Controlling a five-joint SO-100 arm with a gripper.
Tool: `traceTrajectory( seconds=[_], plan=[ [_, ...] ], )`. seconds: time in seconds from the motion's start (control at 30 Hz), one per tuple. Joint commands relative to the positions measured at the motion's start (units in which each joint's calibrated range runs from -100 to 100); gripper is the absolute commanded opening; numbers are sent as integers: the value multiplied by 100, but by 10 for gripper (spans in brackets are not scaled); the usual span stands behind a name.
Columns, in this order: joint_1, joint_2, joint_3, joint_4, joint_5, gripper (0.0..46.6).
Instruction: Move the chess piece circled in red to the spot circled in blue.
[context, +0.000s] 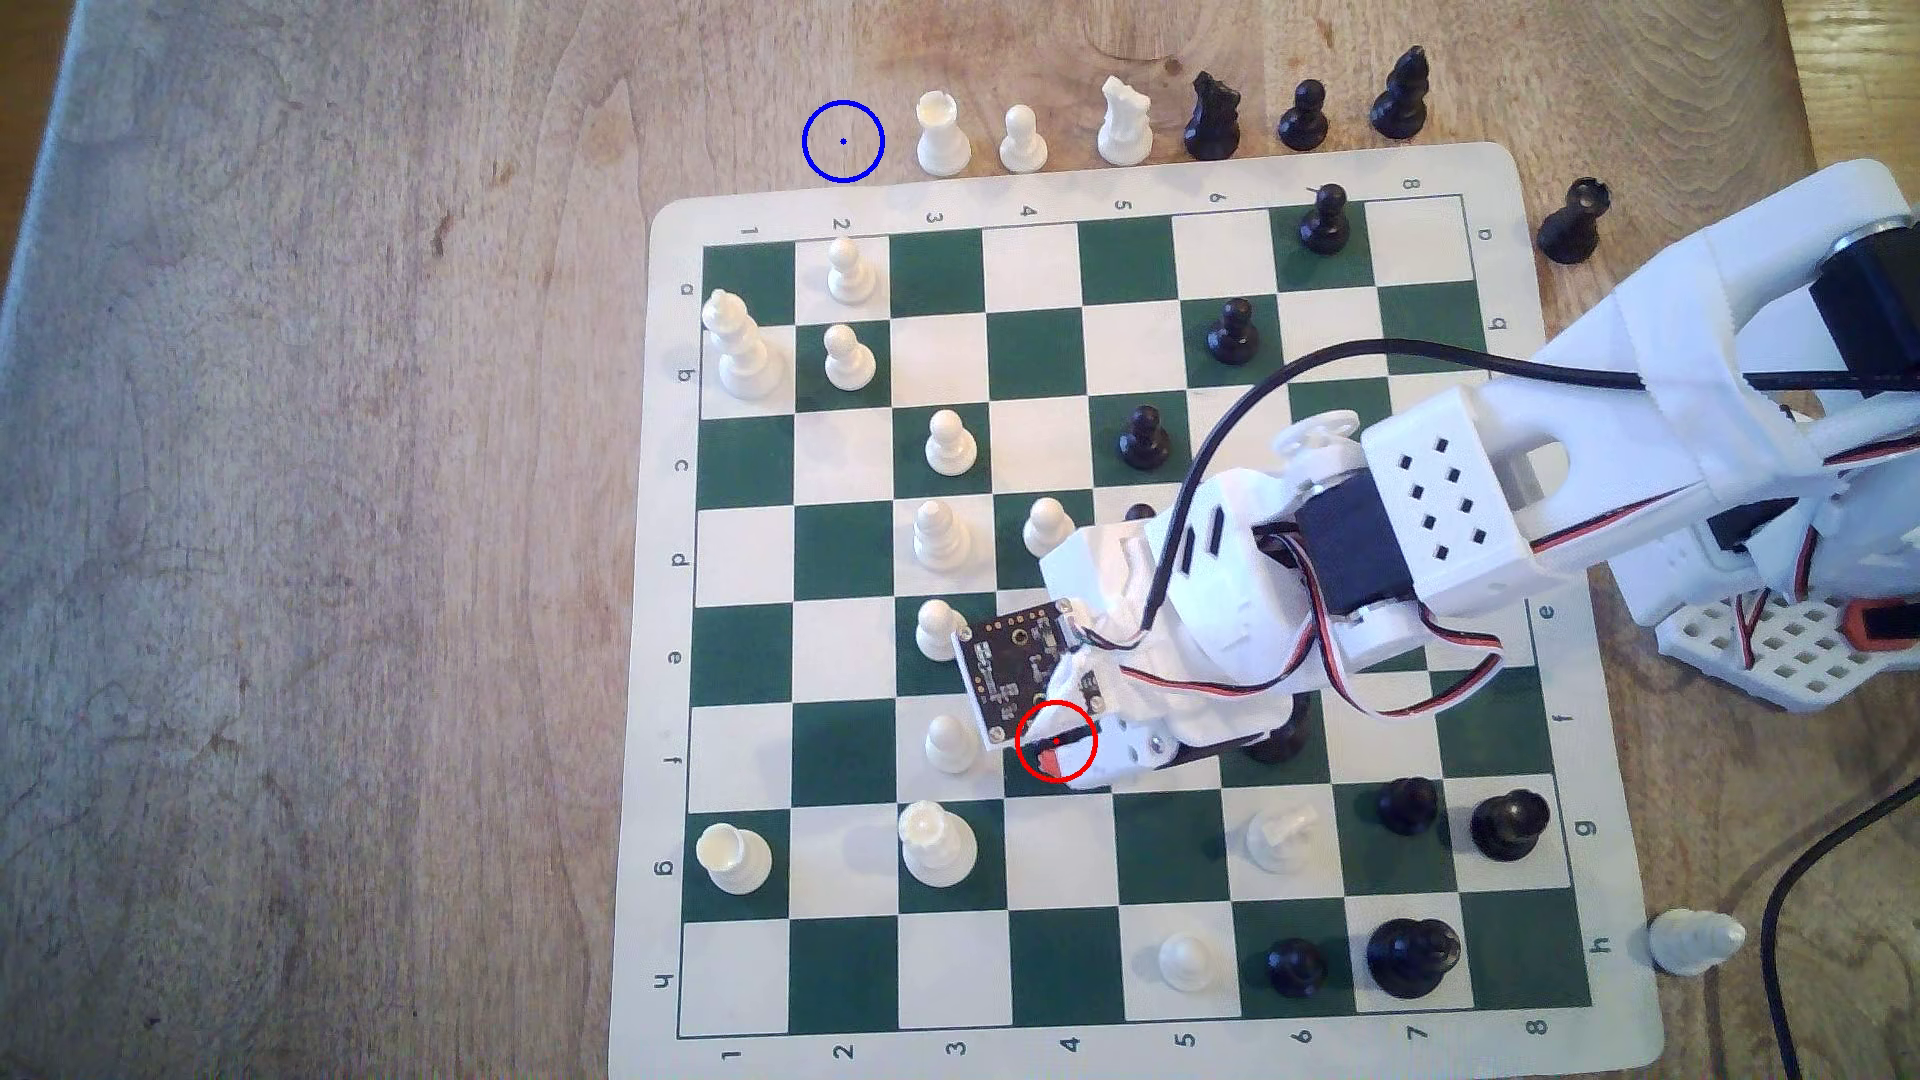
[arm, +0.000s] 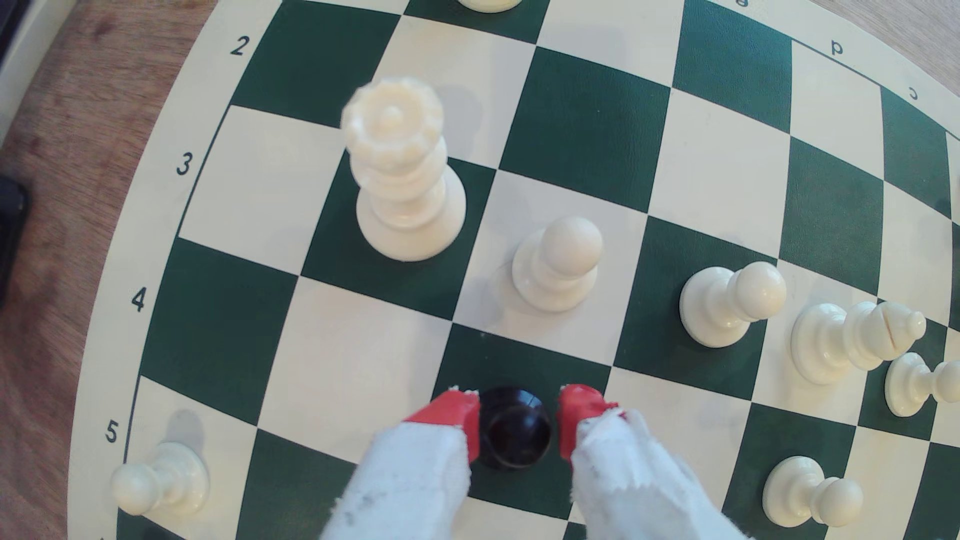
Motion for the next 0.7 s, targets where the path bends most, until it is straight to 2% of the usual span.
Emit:
traceTrajectory(
  seconds=[0.0, 0.3, 0.47, 0.6, 0.67],
  plan=[
    [-3, -10, -506, -91, 0, 84],
    [-18, 67, -560, -91, -10, 69],
    [-42, 50, -569, -83, -15, 3],
    [-57, -69, -596, -1, -29, 3],
    [-57, -264, -741, 302, -122, 3]
  ],
)
